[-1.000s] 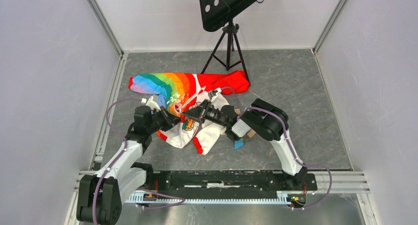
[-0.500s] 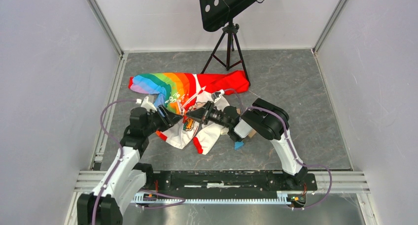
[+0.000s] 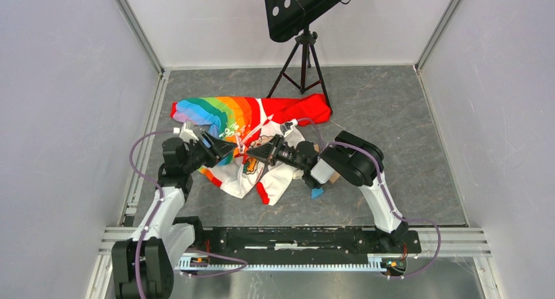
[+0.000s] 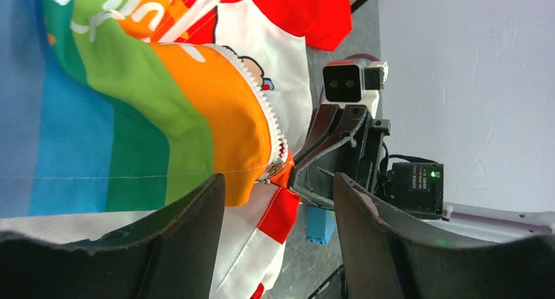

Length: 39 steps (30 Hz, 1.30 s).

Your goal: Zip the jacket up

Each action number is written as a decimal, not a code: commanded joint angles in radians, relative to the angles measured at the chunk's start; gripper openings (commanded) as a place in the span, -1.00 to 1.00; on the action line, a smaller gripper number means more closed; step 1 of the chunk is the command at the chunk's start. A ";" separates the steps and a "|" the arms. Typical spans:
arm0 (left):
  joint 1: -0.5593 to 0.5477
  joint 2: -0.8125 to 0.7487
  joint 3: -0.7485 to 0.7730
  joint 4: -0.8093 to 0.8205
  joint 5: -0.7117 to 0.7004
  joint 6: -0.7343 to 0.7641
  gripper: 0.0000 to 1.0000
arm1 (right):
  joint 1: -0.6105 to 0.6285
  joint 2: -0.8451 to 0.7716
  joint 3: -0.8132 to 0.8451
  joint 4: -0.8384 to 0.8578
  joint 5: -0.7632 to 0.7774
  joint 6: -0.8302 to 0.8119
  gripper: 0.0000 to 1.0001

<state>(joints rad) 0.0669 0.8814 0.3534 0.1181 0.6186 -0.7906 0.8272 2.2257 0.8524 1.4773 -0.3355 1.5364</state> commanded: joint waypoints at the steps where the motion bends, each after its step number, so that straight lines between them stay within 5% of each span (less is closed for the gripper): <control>1: 0.005 0.047 -0.016 0.197 0.127 -0.060 0.32 | -0.002 -0.029 0.024 0.482 0.002 -0.011 -0.99; 21: -0.004 0.180 -0.077 0.328 0.110 -0.064 0.04 | 0.004 -0.026 0.030 0.482 0.003 -0.002 -0.99; 34: -0.004 0.209 -0.094 0.363 0.118 -0.091 -0.68 | 0.004 -0.018 0.039 0.482 0.008 0.006 -0.99; 37: -0.004 0.210 -0.080 0.313 0.123 -0.081 -0.95 | 0.004 -0.018 0.042 0.482 0.010 0.007 -0.99; 39: -0.004 0.212 -0.040 0.187 0.116 -0.035 -0.95 | 0.004 -0.020 0.042 0.482 0.014 0.007 -0.99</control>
<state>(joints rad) 0.0654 1.0878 0.2573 0.4263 0.7174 -0.8623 0.8295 2.2257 0.8661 1.4776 -0.3351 1.5406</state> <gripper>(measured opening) 0.041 0.010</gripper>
